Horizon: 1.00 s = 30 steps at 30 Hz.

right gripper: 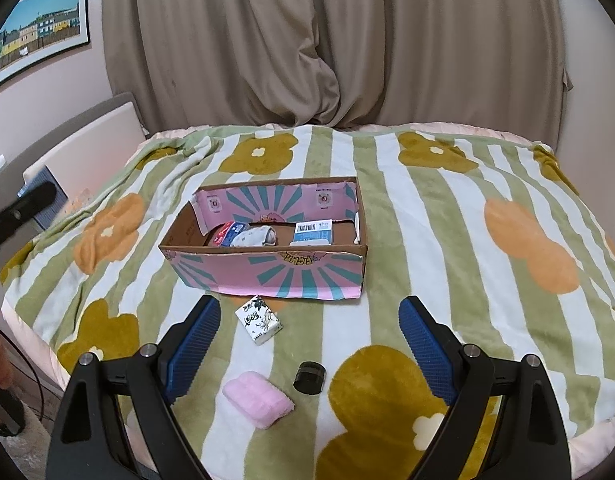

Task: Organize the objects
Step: 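Hold the PROYA box up while the right gripper grasps the black jar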

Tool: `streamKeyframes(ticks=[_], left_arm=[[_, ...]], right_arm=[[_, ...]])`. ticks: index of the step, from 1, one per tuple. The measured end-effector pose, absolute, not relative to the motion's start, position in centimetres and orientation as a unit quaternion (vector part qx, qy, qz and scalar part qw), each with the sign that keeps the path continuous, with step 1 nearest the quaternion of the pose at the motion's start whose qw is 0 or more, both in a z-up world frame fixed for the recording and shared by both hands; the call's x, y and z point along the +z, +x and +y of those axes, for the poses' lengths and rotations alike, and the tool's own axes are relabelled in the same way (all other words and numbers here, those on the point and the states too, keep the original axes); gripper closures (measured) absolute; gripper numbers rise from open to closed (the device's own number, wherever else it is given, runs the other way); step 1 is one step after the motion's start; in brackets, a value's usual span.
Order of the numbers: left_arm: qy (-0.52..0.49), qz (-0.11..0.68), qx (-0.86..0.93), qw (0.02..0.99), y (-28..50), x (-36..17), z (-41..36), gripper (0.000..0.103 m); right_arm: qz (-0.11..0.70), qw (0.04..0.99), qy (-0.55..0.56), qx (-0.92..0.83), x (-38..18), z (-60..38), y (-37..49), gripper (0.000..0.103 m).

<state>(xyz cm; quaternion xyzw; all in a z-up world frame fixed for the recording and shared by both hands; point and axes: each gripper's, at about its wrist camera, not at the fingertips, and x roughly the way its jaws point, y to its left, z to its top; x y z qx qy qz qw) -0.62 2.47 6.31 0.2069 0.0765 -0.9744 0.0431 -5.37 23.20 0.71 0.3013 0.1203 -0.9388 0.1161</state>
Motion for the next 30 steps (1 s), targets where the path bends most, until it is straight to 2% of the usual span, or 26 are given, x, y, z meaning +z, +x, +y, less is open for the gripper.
streamKeyframes(ticks=[7, 13, 18, 23, 30], left_arm=[[0.203, 0.076, -0.975, 0.046, 0.0, 6.4, 2.5, 0.065], [0.203, 0.079, -0.975, 0.05, 0.3, 6.3, 2.0, 0.065], [0.205, 0.079, -0.974, 0.051, 0.4, 6.2, 1.7, 0.065], [0.208, 0.08, -0.973, 0.052, 0.2, 5.9, 1.5, 0.065], [0.213, 0.081, -0.972, 0.052, -0.1, 5.6, 1.4, 0.065]], right_arm=[[0.139, 0.106, 0.371, -0.912, -4.9, 23.1, -9.2, 0.015], [0.146, 0.097, 0.425, -0.888, -10.0, 23.5, -11.6, 0.027], [0.153, 0.088, 0.462, -0.869, -13.5, 24.0, -13.0, 0.033], [0.158, 0.088, 0.484, -0.856, -15.5, 24.3, -13.3, 0.043], [0.159, 0.088, 0.493, -0.851, -16.7, 24.4, -13.4, 0.048]])
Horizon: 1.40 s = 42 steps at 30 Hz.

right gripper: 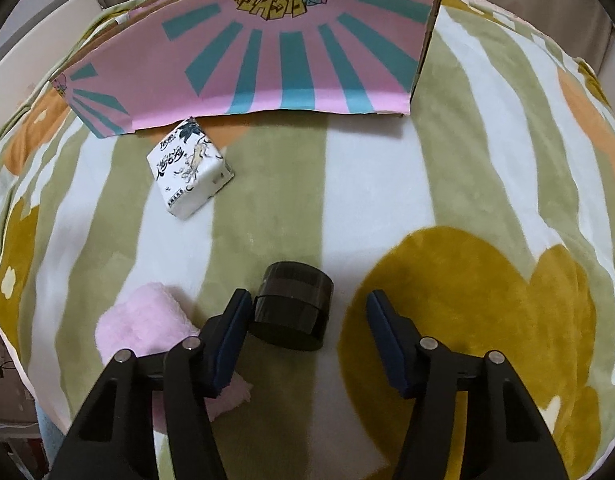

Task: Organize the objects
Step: 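Hold the PROYA box up while the right gripper grasps the black jar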

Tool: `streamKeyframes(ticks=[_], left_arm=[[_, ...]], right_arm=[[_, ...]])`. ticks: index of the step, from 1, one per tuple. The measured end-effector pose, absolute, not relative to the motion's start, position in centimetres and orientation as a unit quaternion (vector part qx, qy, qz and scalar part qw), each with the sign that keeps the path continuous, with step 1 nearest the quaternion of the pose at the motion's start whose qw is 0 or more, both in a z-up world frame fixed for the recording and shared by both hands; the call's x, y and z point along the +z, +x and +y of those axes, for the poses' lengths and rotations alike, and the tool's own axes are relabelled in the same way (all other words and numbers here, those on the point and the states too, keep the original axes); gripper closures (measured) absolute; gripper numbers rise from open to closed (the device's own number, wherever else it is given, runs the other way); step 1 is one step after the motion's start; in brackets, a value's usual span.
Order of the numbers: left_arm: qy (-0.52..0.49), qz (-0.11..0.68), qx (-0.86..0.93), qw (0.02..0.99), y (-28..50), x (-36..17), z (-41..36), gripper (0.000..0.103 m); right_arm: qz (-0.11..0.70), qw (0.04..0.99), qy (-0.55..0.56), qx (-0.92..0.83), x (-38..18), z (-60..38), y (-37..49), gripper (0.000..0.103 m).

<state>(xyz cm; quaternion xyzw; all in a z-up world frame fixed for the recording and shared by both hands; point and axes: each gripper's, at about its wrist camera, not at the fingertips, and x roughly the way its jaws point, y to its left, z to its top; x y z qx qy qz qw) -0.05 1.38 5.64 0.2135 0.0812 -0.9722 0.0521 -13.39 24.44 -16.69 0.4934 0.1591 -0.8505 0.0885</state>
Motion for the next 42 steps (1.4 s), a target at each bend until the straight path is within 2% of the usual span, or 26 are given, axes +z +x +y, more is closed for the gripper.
streamKeyframes(ticks=[3, 7, 22, 42], left_arm=[[0.215, 0.083, -0.972, 0.053, -0.1, 5.6, 1.3, 0.065], [0.216, 0.086, -0.971, 0.053, -0.1, 5.4, 1.2, 0.065], [0.221, 0.088, -0.97, 0.052, -0.3, 4.7, 1.2, 0.065], [0.224, 0.086, -0.97, 0.05, -0.8, 4.4, 1.7, 0.065]], right_arm=[[0.161, 0.092, 0.493, -0.85, -16.7, 24.4, -13.4, 0.053], [0.159, 0.103, 0.494, -0.849, -16.8, 24.3, -13.3, 0.067], [0.157, 0.117, 0.463, -0.864, -14.2, 25.7, -11.2, 0.067], [0.14, 0.175, 0.253, -0.941, 2.3, 21.5, -5.3, 0.067]])
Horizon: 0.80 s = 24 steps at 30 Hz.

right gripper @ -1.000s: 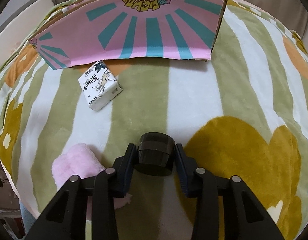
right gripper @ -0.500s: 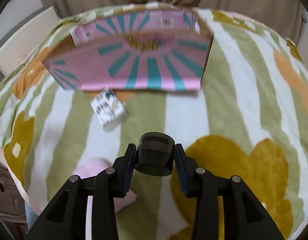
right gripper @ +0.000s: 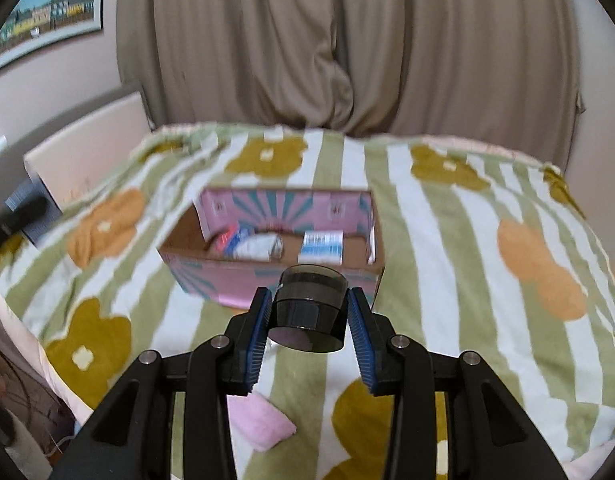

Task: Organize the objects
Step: 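Hold the PROYA box up while the right gripper grasps the black jar, then carry the PROYA box and black jar over the box and release both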

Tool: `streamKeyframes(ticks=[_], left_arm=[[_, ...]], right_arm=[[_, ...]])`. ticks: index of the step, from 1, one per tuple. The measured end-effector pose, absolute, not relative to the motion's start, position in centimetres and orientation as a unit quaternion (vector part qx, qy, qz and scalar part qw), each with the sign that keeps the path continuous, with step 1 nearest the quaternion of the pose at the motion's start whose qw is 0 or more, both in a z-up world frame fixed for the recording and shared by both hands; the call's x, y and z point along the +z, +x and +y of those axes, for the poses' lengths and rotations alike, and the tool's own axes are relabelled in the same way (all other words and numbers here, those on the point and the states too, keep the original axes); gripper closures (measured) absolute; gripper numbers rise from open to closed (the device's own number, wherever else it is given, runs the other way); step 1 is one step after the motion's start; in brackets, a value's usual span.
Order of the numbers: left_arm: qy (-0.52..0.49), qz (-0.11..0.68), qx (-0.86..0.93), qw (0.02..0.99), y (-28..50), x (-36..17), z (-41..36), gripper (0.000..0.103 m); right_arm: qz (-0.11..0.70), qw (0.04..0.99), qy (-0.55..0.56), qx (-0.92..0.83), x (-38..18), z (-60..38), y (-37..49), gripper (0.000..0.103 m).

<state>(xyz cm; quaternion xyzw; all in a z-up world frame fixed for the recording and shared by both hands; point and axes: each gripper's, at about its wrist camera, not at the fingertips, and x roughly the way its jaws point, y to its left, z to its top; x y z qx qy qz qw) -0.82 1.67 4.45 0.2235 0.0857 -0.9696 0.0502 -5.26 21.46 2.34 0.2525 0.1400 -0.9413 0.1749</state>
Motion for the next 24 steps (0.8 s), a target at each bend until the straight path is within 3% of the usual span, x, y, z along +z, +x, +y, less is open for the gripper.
streamKeyframes(ticks=[11, 24], left_arm=[[0.224, 0.086, -0.969, 0.049, -1.0, 4.4, 1.7, 0.065], [0.222, 0.08, -0.971, 0.046, -1.9, 4.8, 1.6, 0.065]], right_arm=[[0.133, 0.207, 0.175, -0.953, 6.6, 22.2, -1.3, 0.067], [0.136, 0.214, 0.179, -0.95, 6.4, 22.1, -2.1, 0.067]])
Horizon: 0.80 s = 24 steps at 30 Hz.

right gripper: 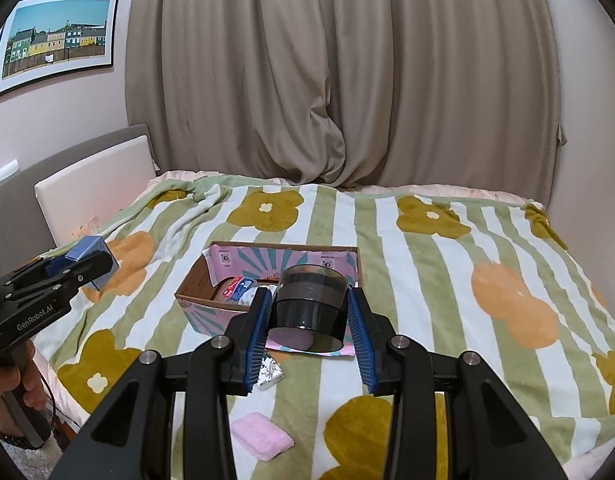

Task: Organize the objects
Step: 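Carry the PROYA box and black jar over the box and release both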

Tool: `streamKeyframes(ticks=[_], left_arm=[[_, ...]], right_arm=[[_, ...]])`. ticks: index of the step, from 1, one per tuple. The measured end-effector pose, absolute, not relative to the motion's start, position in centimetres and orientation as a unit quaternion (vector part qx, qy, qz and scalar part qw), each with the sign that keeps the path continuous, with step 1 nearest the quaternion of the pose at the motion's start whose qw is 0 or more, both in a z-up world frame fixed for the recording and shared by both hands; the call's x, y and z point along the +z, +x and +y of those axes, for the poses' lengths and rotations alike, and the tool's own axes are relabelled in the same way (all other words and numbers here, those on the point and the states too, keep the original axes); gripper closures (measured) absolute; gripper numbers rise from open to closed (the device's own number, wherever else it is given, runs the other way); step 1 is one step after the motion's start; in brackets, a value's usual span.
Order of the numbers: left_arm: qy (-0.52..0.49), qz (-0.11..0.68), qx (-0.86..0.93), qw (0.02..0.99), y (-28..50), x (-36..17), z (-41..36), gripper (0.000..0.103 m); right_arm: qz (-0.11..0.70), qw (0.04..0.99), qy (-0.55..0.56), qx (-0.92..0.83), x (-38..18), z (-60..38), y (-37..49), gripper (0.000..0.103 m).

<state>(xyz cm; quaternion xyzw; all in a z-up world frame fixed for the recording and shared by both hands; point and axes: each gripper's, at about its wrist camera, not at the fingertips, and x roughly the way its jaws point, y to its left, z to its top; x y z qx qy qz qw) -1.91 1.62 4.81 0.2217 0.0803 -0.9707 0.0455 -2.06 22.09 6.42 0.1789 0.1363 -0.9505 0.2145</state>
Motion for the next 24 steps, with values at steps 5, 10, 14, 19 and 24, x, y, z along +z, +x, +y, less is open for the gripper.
streamKeyframes(ticks=[5, 10, 14, 19, 24], left_arm=[[0.223, 0.086, -0.97, 0.032, -3.1, 5.0, 1.0, 0.065], [0.232, 0.083, -0.969, 0.023, -5.2, 5.3, 0.4, 0.065], [0.242, 0.08, -0.967, 0.008, -7.7, 5.3, 0.0, 0.065], [0.26, 0.069, -0.963, -0.008, -11.7, 5.2, -0.5, 0.065], [0.284, 0.068, -0.956, -0.024, -16.2, 4.3, -1.5, 0.065]], right_arm=[[0.143, 0.231, 0.172, -0.947, 6.7, 21.6, -2.7, 0.067], [0.161, 0.246, 0.175, -0.94, 6.8, 20.6, -4.0, 0.067], [0.174, 0.261, 0.186, -0.931, 6.5, 19.2, -5.9, 0.067], [0.183, 0.283, 0.213, -0.917, 6.0, 17.2, -9.0, 0.067], [0.206, 0.292, 0.228, -0.906, 5.5, 14.9, -11.8, 0.067]])
